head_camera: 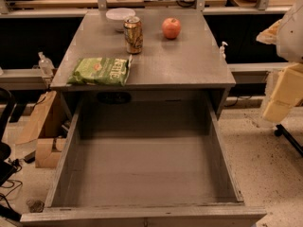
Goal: Place orange can into top drawer
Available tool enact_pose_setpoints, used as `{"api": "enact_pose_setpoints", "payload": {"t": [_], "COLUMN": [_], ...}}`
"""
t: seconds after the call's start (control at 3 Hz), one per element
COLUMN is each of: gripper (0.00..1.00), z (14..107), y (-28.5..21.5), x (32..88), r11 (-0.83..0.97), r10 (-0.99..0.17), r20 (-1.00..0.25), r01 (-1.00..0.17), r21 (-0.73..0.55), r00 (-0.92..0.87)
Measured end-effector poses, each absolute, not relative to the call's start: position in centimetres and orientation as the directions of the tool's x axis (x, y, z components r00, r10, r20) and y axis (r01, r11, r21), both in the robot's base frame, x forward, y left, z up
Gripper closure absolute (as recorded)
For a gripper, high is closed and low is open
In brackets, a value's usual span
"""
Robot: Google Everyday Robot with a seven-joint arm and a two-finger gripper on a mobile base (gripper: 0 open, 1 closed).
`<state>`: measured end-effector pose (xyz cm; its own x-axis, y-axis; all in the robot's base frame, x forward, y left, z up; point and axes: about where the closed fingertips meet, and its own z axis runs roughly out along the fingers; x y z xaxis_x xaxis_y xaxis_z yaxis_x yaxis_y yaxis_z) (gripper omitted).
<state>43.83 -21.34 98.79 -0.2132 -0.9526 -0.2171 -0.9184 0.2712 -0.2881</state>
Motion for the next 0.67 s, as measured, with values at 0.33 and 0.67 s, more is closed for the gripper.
{"api": "enact_pose_setpoints", "payload": {"t": [0.33,0.67], "gripper": [0.00,0.00], "z": [98.79,99.10], "y": [-21.34,-21.34], "x": [43.83,44.29], "r11": [0.271,0.285], "r10": [-0.953,-0.944], "r20": [-0.217,-0.253], "r01": [-0.918,-0.914], "r21": [-0.288,-0.290], "r00": [-0.213,-0.214]}}
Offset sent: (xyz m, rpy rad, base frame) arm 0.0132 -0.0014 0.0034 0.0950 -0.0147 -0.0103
